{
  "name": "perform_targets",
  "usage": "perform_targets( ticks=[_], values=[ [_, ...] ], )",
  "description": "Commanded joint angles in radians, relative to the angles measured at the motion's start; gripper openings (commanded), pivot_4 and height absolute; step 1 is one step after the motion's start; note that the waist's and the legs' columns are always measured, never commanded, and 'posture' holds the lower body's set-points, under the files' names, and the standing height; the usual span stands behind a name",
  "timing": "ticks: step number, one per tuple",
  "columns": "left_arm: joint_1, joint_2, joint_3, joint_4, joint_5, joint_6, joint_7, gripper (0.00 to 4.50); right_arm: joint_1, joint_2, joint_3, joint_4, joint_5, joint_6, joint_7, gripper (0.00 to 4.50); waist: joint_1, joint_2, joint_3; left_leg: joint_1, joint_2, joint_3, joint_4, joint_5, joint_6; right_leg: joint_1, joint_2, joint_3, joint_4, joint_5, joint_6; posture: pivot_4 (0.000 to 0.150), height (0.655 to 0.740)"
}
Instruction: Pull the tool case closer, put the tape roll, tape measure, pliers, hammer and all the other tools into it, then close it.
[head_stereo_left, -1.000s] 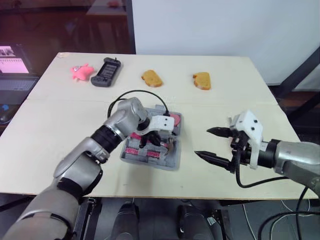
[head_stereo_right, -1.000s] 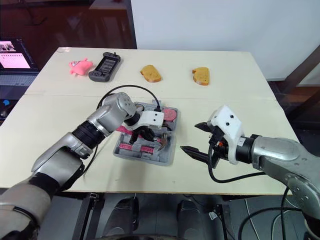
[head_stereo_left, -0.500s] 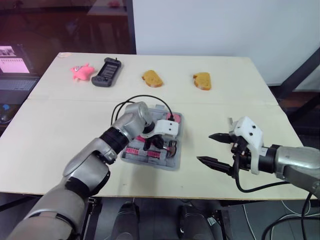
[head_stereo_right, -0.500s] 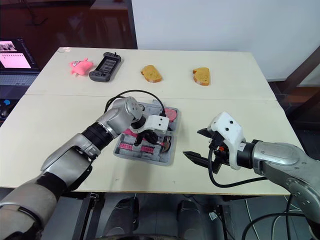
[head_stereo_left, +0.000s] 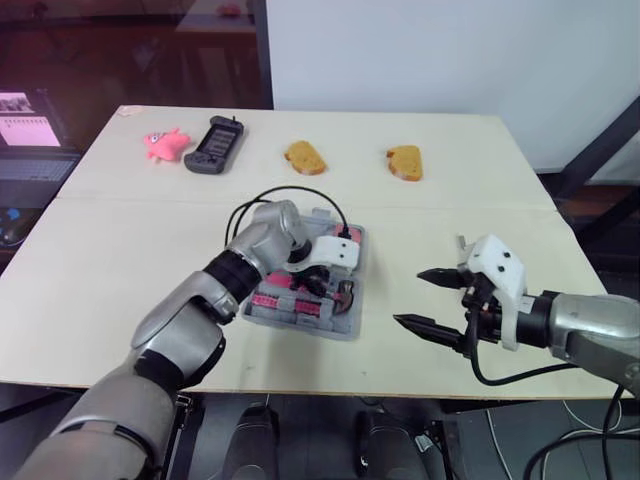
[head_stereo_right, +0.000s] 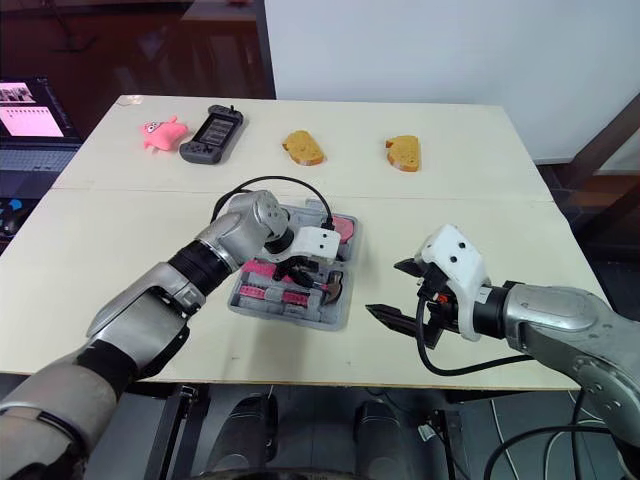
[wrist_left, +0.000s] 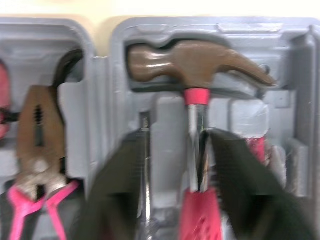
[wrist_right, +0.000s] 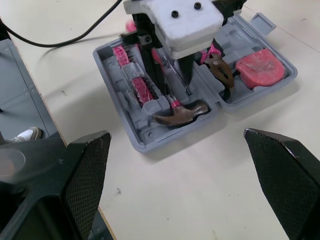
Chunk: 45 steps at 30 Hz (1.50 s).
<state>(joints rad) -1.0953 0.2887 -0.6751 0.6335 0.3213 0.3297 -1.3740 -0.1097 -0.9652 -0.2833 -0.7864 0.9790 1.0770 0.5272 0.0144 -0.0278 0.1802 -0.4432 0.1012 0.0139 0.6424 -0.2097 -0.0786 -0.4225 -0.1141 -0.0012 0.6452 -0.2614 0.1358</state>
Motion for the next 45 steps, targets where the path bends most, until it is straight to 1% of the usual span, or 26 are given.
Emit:
perform_targets(
  ticks=[1, 2, 4, 6, 8, 10, 12, 13, 15, 17, 18, 20, 22, 25, 29, 35, 39, 42, 45],
  values=[
    [-0.037, 0.034, 0.059, -0.109, -0.033, 0.050, -0.053, 4.00, -0.021, -0.014, -0.010, -0.005, 0.025, -0.001, 0.003, 4.50, -0.002, 0.000, 0.000, 0.000, 0.000, 0.000, 0.002, -0.002, 0.003, 0.000, 0.000, 0.000, 0.002, 0.000, 0.000, 0.150, 0.7207],
    [-0.030, 0.048, 0.071, -0.136, -0.050, 0.055, -0.077, 4.43, -0.024, -0.013, -0.006, -0.003, 0.023, -0.005, 0.006, 4.50, -0.002, 0.000, 0.000, 0.000, 0.000, 0.000, 0.002, -0.003, 0.005, 0.000, 0.000, 0.000, 0.002, 0.000, 0.000, 0.150, 0.7207],
    [-0.014, 0.081, 0.114, -0.167, -0.088, 0.034, -0.091, 4.43, -0.032, -0.015, 0.003, 0.002, 0.018, -0.009, 0.013, 4.50, -0.001, 0.000, 0.000, 0.000, 0.000, 0.000, 0.003, -0.003, 0.005, 0.000, 0.000, 0.000, 0.002, 0.000, 0.000, 0.150, 0.7207],
    [0.012, 0.102, 0.179, -0.169, -0.139, -0.047, -0.061, 4.43, -0.038, -0.018, 0.007, 0.005, 0.014, -0.011, 0.021, 4.50, -0.002, 0.000, 0.000, 0.000, 0.000, 0.000, 0.004, -0.003, 0.005, 0.000, 0.000, 0.000, 0.002, 0.000, 0.000, 0.150, 0.7207],
    [0.057, 0.126, 0.252, -0.164, -0.199, -0.127, -0.033, 4.43, -0.041, -0.024, 0.011, 0.007, 0.005, -0.017, 0.033, 4.50, -0.002, 0.001, 0.000, 0.000, 0.000, 0.000, 0.004, -0.003, 0.006, 0.000, 0.000, 0.000, 0.003, 0.000, 0.000, 0.150, 0.7207],
    [0.111, 0.148, 0.326, -0.166, -0.270, -0.150, -0.036, 4.43, -0.049, -0.030, 0.018, 0.012, -0.004, -0.022, 0.045, 4.50, -0.003, 0.001, 0.000, 0.000, 0.000, 0.000, 0.004, -0.003, 0.006, 0.000, 0.000, 0.000, 0.003, 0.000, 0.000, 0.150, 0.7207],
    [0.170, 0.169, 0.377, -0.167, -0.303, -0.209, -0.008, 4.43, -0.058, -0.035, 0.028, 0.019, -0.010, -0.027, 0.056, 4.50, -0.002, 0.001, 0.000, 0.000, 0.000, 0.000, 0.004, -0.003, 0.006, 0.000, 0.000, 0.000, 0.003, 0.000, 0.000, 0.150, 0.7207],
    [0.196, 0.179, 0.392, -0.167, -0.319, -0.196, -0.010, 4.20, -0.066, -0.036, 0.035, 0.023, -0.012, -0.029, 0.061, 4.50, -0.002, 0.001, 0.000, 0.000, 0.000, 0.000, 0.004, -0.003, 0.006, 0.000, 0.000, 0.000, 0.003, 0.000, 0.000, 0.150, 0.7207],
    [0.233, 0.198, 0.415, -0.164, -0.364, -0.105, -0.044, 3.59, -0.083, -0.037, 0.048, 0.031, -0.017, -0.033, 0.069, 4.50, 0.000, 0.001, 0.000, 0.000, 0.000, 0.000, 0.005, -0.003, 0.006, 0.000, 0.000, 0.000, 0.003, 0.000, 0.000, 0.150, 0.7207],
    [0.281, 0.225, 0.429, -0.187, -0.418, -0.064, -0.108, 2.56, -0.100, -0.037, 0.063, 0.039, -0.020, -0.034, 0.077, 4.50, 0.000, 0.001, 0.000, 0.000, 0.000, 0.000, 0.005, -0.003, 0.006, 0.000, 0.000, 0.000, 0.003, 0.000, 0.001, 0.150, 0.7207],
    [0.300, 0.227, 0.436, -0.190, -0.430, -0.056, -0.105, 2.03, -0.107, -0.037, 0.069, 0.042, -0.022, -0.034, 0.081, 4.50, 0.000, 0.001, 0.000, 0.000, 0.000, 0.000, 0.005, -0.003, 0.006, 0.000, 0.000, 0.000, 0.003, 0.000, 0.001, 0.150, 0.7207],
    [0.325, 0.223, 0.440, -0.174, -0.431, -0.063, -0.083, 1.03, -0.118, -0.037, 0.078, 0.047, -0.024, -0.034, 0.088, 4.50, 0.001, 0.001, 0.000, 0.000, 0.000, 0.000, 0.005, -0.003, 0.006, 0.000, 0.000, 0.000, 0.003, 0.000, 0.000, 0.150, 0.7207],
    [0.343, 0.199, 0.451, -0.119, -0.412, -0.130, -0.015, 0.03, -0.129, -0.038, 0.090, 0.052, -0.029, -0.035, 0.096, 4.50, 0.002, 0.001, 0.000, 0.000, 0.000, 0.000, 0.005, -0.003, 0.006, 0.001, 0.000, 0.000, 0.003, 0.000, 0.000, 0.150, 0.7207],
    [0.358, 0.181, 0.447, -0.059, -0.389, -0.209, 0.040, 0.03, -0.146, -0.038, 0.101, 0.060, -0.034, -0.034, 0.103, 4.50, 0.000, 0.001, 0.000, 0.000, 0.000, 0.000, 0.005, -0.003, 0.006, 0.001, 0.000, 0.000, 0.003, 0.000, 0.000, 0.150, 0.7207],
    [0.376, 0.165, 0.439, -0.032, -0.390, -0.242, 0.055, 0.03, -0.153, -0.040, 0.101, 0.062, -0.036, -0.030, 0.108, 4.50, -0.001, 0.001, 0.000, 0.000, 0.000, 0.000, 0.005, -0.003, 0.006, 0.001, 0.000, 0.000, 0.003, 0.000, 0.001, 0.150, 0.7207],
    [0.396, 0.146, 0.404, 0.050, -0.351, -0.307, 0.075, 0.03, -0.150, -0.045, 0.092, 0.057, -0.028, -0.022, 0.110, 4.50, 0.000, 0.001, -0.001, 0.000, 0.000, 0.000, 0.005, -0.003, 0.006, 0.001, 0.000, 0.000, 0.004, 0.000, 0.001, 0.150, 0.7207],
    [0.412, 0.133, 0.373, 0.142, -0.288, -0.379, 0.125, 0.03, -0.149, -0.055, 0.087, 0.055, -0.022, -0.016, 0.111, 4.50, 0.001, 0.002, -0.002, 0.001, 0.000, 0.000, 0.005, -0.003, 0.006, 0.002, 0.000, 0.000, 0.003, 0.000, 0.001, 0.150, 0.7207],
    [0.425, 0.131, 0.349, 0.192, -0.247, -0.424, 0.154, 0.03, -0.146, -0.060, 0.081, 0.053, -0.017, -0.011, 0.113, 4.50, 0.001, 0.004, -0.004, 0.003, 0.000, 0.000, 0.005, -0.003, 0.006, 0.004, 0.000, 0.000, 0.003, 0.000, 0.000, 0.150, 0.7207],
    [0.445, 0.127, 0.333, 0.220, -0.221, -0.448, 0.171, 0.03, -0.143, -0.065, 0.078, 0.052, -0.014, -0.008, 0.115, 4.50, 0.001, 0.007, -0.006, 0.009, 0.000, 0.000, 0.005, -0.004, 0.006, 0.012, 0.000, 0.000, 0.001, -0.001, 0.000, 0.150, 0.7207]
  ],
)
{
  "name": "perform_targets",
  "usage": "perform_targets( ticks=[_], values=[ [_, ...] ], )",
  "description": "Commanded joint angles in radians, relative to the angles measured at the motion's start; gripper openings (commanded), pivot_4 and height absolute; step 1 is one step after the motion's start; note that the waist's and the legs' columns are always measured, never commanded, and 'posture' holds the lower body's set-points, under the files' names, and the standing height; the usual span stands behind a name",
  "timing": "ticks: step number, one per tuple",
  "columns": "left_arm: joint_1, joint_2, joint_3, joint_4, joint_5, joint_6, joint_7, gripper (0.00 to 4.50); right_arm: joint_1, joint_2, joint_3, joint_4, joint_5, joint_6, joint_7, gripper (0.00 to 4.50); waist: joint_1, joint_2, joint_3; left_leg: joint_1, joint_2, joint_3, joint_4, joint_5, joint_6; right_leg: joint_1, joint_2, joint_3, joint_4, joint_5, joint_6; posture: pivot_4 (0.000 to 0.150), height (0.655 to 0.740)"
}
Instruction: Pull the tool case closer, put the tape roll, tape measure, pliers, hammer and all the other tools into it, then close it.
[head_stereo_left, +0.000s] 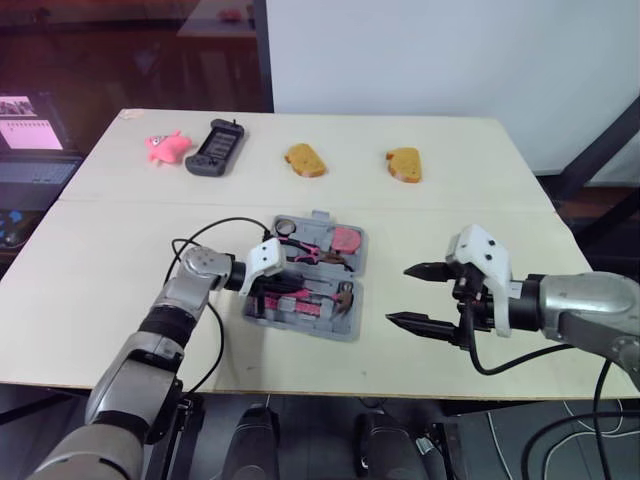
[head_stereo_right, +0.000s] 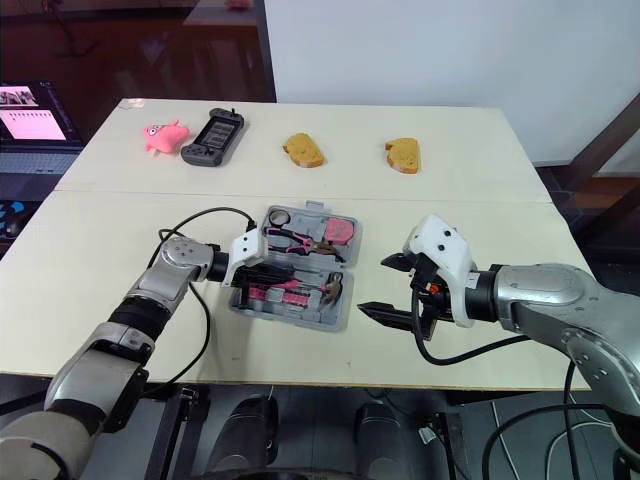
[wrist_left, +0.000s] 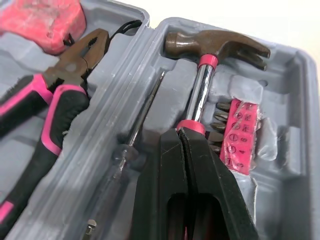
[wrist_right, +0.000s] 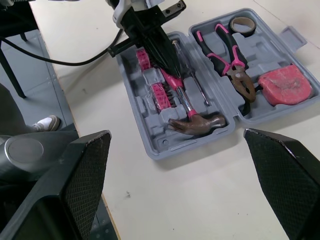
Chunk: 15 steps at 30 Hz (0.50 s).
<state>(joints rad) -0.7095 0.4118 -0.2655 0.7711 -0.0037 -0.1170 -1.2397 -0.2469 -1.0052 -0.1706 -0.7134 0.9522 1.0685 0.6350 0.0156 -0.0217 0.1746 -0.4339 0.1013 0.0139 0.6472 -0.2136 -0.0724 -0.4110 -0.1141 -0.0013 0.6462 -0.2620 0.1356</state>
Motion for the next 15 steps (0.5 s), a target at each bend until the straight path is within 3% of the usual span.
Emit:
perform_targets(
  ticks=[1, 15],
  values=[
    [0.070, 0.002, -0.080, 0.085, 0.108, -0.005, 0.041, 0.03, -0.005, -0.026, -0.037, -0.021, 0.014, 0.002, 0.008, 4.50, -0.001, 0.001, -0.003, 0.004, 0.000, 0.000, -0.001, -0.001, 0.001, 0.004, 0.000, 0.000, -0.001, -0.002, -0.003, 0.150, 0.7207],
    [0.142, 0.026, -0.150, 0.012, 0.171, -0.051, 0.033, 0.03, -0.012, -0.037, -0.008, 0.004, -0.008, -0.005, 0.027, 4.50, -0.004, 0.016, -0.028, 0.010, 0.000, 0.001, -0.002, -0.005, 0.009, 0.013, 0.000, 0.000, -0.009, -0.003, -0.005, 0.150, 0.7207]
  ],
)
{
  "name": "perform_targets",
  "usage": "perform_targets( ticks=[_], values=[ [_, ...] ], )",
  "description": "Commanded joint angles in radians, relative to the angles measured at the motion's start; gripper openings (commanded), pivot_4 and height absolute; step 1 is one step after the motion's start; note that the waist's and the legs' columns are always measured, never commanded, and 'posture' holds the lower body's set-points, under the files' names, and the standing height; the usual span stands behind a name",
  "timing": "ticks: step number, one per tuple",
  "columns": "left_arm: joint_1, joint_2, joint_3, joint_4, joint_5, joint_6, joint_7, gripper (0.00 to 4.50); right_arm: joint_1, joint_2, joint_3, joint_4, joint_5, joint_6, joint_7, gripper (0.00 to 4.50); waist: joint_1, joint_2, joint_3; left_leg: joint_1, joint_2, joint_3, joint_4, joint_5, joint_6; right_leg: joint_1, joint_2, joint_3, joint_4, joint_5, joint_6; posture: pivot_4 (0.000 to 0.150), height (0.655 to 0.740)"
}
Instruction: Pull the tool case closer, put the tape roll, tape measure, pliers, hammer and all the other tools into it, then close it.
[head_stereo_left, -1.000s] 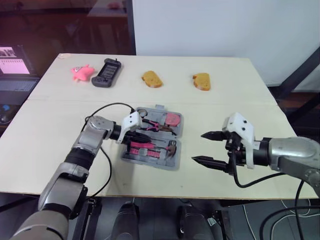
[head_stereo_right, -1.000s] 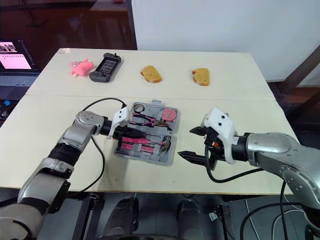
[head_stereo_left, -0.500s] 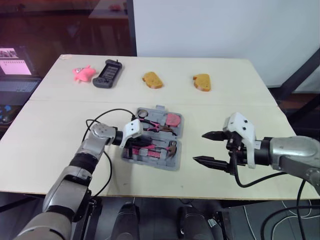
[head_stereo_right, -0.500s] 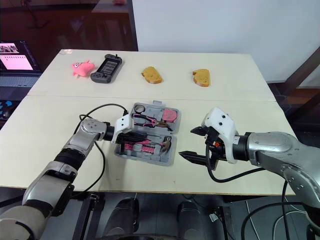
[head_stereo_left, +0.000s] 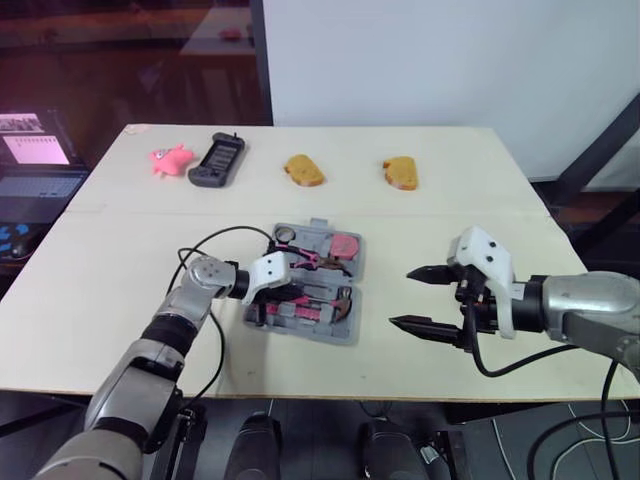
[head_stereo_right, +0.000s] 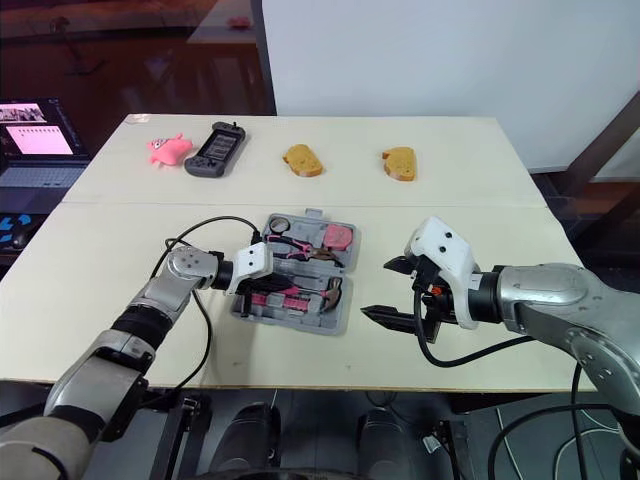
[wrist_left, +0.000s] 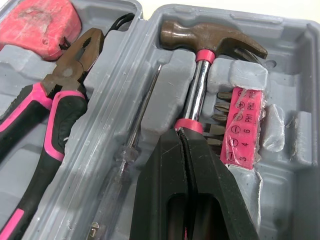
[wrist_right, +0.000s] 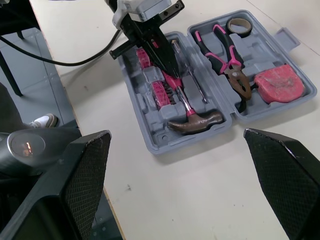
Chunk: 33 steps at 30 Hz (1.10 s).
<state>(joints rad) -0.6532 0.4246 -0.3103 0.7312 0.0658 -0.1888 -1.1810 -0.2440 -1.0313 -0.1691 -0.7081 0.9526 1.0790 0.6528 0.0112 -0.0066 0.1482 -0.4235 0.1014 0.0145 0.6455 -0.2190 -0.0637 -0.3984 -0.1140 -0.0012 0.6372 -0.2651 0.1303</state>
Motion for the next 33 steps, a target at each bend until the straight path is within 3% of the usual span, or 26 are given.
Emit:
perform_targets(
  ticks=[1, 10, 13, 20, 27, 33],
  values=[
    [0.086, 0.008, -0.094, 0.047, 0.091, 0.035, -0.022, 0.03, -0.016, -0.009, -0.006, 0.001, -0.012, -0.017, 0.010, 4.50, 0.000, 0.002, -0.003, 0.000, 0.000, 0.000, 0.000, -0.001, 0.002, 0.000, 0.000, 0.000, -0.001, 0.000, 0.000, 0.150, 0.7207],
    [0.071, 0.018, 0.124, -0.149, -0.156, 0.221, -0.039, 0.03, 0.051, 0.019, 0.011, 0.005, -0.126, -0.144, 0.053, 4.50, -0.002, 0.001, -0.002, -0.002, 0.000, 0.001, -0.001, -0.002, 0.003, -0.002, 0.000, 0.000, -0.003, 0.000, 0.000, 0.150, 0.7207],
    [0.080, 0.084, 0.204, -0.238, -0.220, 0.269, -0.045, 0.93, 0.103, 0.043, -0.006, 0.051, -0.156, -0.193, 0.074, 4.50, 0.000, -0.002, 0.001, -0.004, 0.000, 0.000, -0.002, -0.002, 0.003, -0.004, 0.001, 0.000, -0.003, 0.000, 0.000, 0.150, 0.7207],
    [0.205, 0.277, 0.453, -0.362, -0.362, 0.313, -0.013, 4.44, 0.339, 0.085, -0.157, 0.222, -0.323, -0.480, 0.200, 4.50, 0.001, -0.004, 0.003, -0.004, 0.000, 0.001, -0.002, -0.002, 0.003, -0.004, 0.001, 0.000, -0.004, 0.000, 0.000, 0.150, 0.7207],
    [0.466, 0.378, 0.696, -0.295, -0.408, 0.189, 0.048, 4.44, 0.506, 0.199, -0.341, 0.461, -0.409, -0.754, 0.278, 4.50, 0.000, -0.004, 0.003, -0.003, 0.000, 0.002, -0.003, -0.002, 0.003, -0.004, 0.001, 0.000, -0.005, 0.000, 0.000, 0.150, 0.7207],
    [0.678, 0.365, 0.859, -0.256, -0.466, 0.116, 0.097, 4.44, 0.621, 0.289, -0.448, 0.589, -0.454, -0.921, 0.291, 4.50, 0.002, -0.005, 0.004, -0.001, 0.000, 0.004, -0.013, 0.001, -0.003, -0.006, 0.000, 0.000, -0.007, 0.000, 0.000, 0.150, 0.7207]
  ],
)
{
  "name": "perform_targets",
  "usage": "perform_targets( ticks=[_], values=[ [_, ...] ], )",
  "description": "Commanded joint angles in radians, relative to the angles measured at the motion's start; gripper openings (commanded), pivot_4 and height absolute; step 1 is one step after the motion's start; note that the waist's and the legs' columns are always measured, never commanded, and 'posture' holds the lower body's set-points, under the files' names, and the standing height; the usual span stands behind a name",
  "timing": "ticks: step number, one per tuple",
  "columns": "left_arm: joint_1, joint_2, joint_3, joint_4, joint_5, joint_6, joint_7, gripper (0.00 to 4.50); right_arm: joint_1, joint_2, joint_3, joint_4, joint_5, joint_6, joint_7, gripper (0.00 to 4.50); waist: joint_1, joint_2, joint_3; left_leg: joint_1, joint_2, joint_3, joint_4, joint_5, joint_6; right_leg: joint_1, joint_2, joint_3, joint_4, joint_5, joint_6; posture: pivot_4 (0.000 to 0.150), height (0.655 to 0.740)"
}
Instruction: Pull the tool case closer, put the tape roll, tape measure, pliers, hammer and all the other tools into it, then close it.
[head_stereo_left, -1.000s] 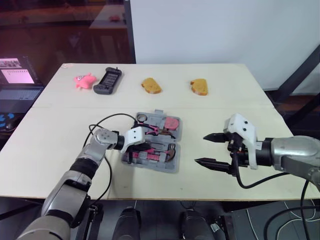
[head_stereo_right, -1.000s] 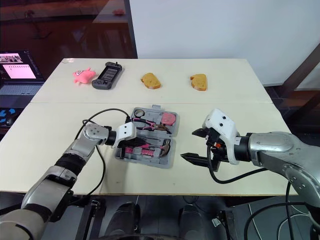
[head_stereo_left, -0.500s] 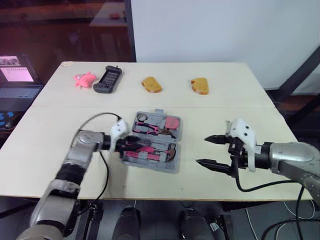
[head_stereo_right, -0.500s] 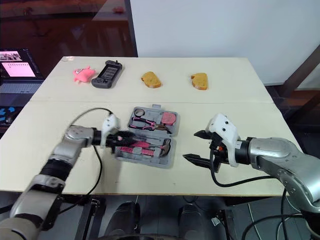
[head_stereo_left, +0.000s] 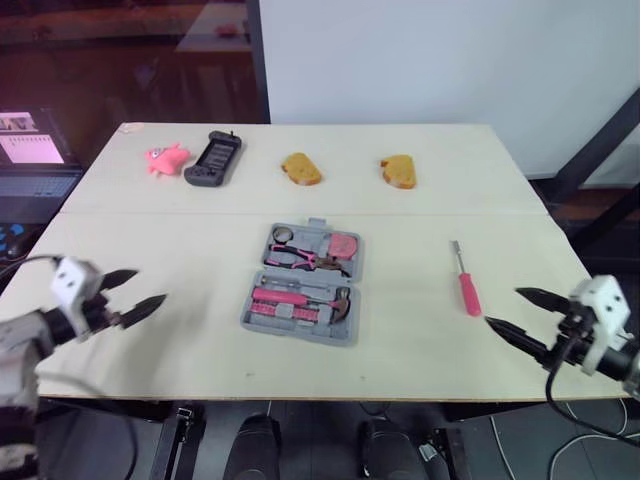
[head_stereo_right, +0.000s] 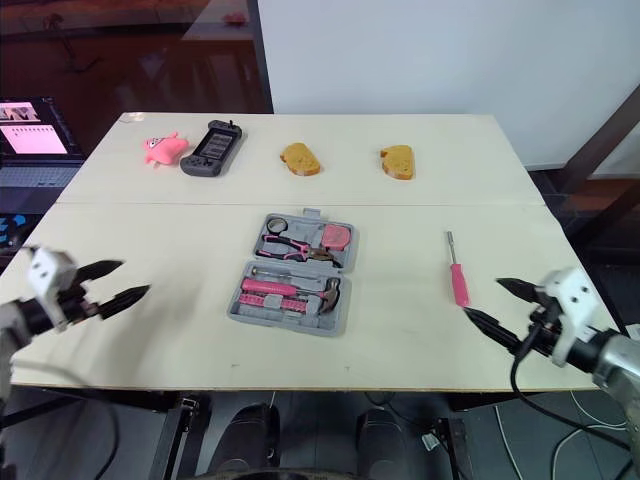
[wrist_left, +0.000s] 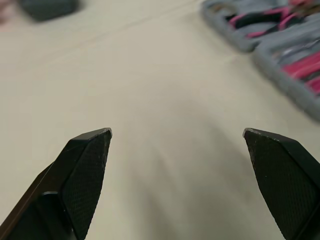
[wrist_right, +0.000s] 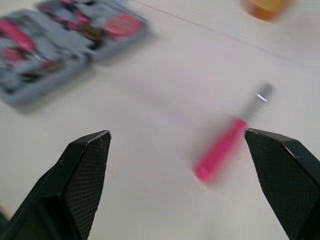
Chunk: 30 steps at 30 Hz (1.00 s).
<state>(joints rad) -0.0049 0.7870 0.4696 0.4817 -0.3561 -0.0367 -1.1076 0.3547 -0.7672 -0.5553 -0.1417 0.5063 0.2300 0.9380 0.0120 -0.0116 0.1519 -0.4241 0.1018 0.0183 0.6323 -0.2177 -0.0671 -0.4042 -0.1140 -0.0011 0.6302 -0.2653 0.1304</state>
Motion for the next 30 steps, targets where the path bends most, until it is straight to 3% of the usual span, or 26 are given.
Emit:
perform_targets(
  ticks=[1, 8, 14, 21, 30],
  values=[
    [0.048, -0.002, 0.100, 0.006, -0.053, -0.039, 0.040, 4.44, 0.040, 0.039, -0.071, 0.043, -0.015, -0.095, 0.007, 4.50, 0.003, 0.000, 0.000, 0.000, 0.000, 0.000, -0.001, 0.001, -0.001, 0.000, 0.000, 0.000, 0.000, 0.000, 0.000, 0.150, 0.7207],
    [0.132, -0.014, 0.159, 0.004, -0.078, -0.047, 0.096, 4.44, 0.072, 0.060, -0.085, 0.183, -0.040, -0.195, 0.024, 4.50, -0.001, -0.001, 0.000, 0.002, 0.000, 0.002, -0.002, 0.000, -0.002, -0.001, -0.002, 0.000, -0.001, 0.000, -0.001, 0.150, 0.7207],
    [0.093, -0.006, 0.122, -0.004, -0.072, -0.050, 0.106, 4.44, 0.029, 0.041, -0.055, 0.144, -0.024, -0.147, 0.011, 4.50, -0.002, 0.000, 0.000, 0.003, 0.000, 0.002, -0.003, 0.000, -0.002, -0.001, -0.002, 0.000, -0.001, 0.000, -0.002, 0.150, 0.7207],
    [-0.127, 0.013, -0.065, -0.337, -0.165, 0.255, 0.096, 4.44, -0.149, -0.071, -0.037, -0.102, 0.156, 0.214, -0.081, 4.50, 0.006, 0.000, 0.002, 0.001, 0.000, 0.002, -0.001, 0.003, -0.007, 0.000, -0.003, 0.000, 0.000, 0.001, -0.003, 0.150, 0.7207],
    [-0.314, 0.129, -0.330, -0.670, -0.216, 0.550, -0.037, 4.44, -0.330, -0.177, 0.155, -0.278, 0.037, 0.530, -0.343, 4.50, -0.003, 0.002, 0.005, -0.001, 0.000, 0.002, -0.006, 0.003, -0.005, -0.004, -0.001, 0.001, 0.001, 0.001, 0.004, 0.150, 0.7207]
  ],
)
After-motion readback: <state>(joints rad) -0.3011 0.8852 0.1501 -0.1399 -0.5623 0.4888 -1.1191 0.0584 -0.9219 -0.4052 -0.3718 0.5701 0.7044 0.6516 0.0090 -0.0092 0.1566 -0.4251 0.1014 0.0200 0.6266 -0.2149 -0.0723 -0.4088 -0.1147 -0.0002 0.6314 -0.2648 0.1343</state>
